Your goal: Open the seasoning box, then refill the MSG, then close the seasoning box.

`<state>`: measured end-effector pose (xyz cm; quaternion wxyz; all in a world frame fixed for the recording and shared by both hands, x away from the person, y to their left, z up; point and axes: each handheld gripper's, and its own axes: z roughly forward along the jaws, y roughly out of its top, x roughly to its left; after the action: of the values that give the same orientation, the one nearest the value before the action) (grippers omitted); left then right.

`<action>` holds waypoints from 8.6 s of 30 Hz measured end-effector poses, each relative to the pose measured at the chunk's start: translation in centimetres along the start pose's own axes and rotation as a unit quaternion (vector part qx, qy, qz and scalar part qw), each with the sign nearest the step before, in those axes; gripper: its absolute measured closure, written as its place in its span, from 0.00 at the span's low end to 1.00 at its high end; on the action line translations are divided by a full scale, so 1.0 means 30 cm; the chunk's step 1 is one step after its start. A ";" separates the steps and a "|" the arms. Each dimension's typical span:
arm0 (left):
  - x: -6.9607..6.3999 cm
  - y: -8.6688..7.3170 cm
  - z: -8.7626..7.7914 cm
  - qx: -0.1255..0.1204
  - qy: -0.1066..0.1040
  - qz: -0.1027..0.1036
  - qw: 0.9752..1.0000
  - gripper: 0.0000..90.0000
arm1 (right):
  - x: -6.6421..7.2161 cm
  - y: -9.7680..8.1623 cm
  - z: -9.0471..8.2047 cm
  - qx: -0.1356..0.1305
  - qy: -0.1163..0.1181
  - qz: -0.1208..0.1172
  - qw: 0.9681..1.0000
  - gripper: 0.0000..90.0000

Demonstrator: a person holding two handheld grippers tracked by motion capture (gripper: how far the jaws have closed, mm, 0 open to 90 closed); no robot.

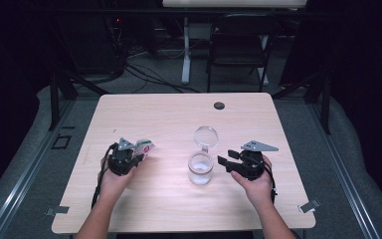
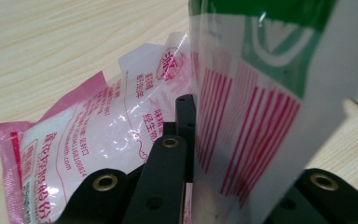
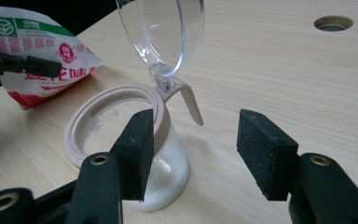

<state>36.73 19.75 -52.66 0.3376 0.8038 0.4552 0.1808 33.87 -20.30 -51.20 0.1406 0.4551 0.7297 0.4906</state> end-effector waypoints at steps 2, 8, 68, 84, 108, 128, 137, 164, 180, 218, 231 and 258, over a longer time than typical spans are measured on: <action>0.006 0.000 -0.005 -0.001 0.000 -0.002 1.000 1.00 | 0.001 0.001 0.000 0.000 0.001 0.000 1.000 0.51; 0.018 0.007 -0.035 -0.015 0.011 -0.002 1.000 1.00 | -0.001 0.001 0.003 0.001 0.001 -0.002 1.000 0.51; 0.245 0.197 -0.298 -0.044 0.069 -0.034 0.996 1.00 | -0.023 0.008 -0.011 -0.009 0.006 0.009 1.000 0.52; 0.118 0.255 -0.314 -0.054 -0.018 0.004 0.998 1.00 | -0.023 0.010 -0.013 -0.013 0.007 0.011 1.000 0.52; -0.118 0.254 -0.238 -0.049 -0.126 0.068 0.989 1.00 | -0.022 0.012 -0.016 -0.013 0.007 0.009 1.000 0.52; -0.202 0.179 -0.202 -0.059 -0.164 0.101 0.980 1.00 | -0.008 0.020 -0.026 -0.032 0.008 -0.001 0.999 0.59; -0.194 0.110 -0.197 -0.057 -0.193 0.089 0.975 1.00 | 0.007 0.021 -0.026 -0.011 0.024 -0.014 1.000 0.68; -0.223 0.059 -0.187 -0.071 -0.196 0.079 0.975 1.00 | 0.231 0.222 0.004 0.032 0.137 -0.129 0.982 0.90; -0.247 0.051 -0.182 -0.073 -0.193 0.073 0.976 0.99 | 0.329 0.190 0.095 0.065 0.182 -0.173 0.966 0.86; -0.264 -0.048 -0.131 -0.098 -0.144 0.060 0.983 0.53 | 0.337 0.168 0.136 0.079 0.185 -0.179 0.963 1.00; -0.270 -0.113 -0.072 -0.091 -0.133 0.050 0.986 0.46 | 0.336 0.162 0.134 0.078 0.184 -0.177 0.964 1.00; -0.241 -0.176 0.021 -0.090 -0.129 0.034 0.987 0.32 | 0.335 0.154 0.133 0.073 0.187 -0.173 0.964 1.00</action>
<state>30.13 15.23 -56.73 0.4583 0.8018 0.3617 0.1275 33.40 -9.41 -46.79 0.0510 0.2312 0.8446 0.4802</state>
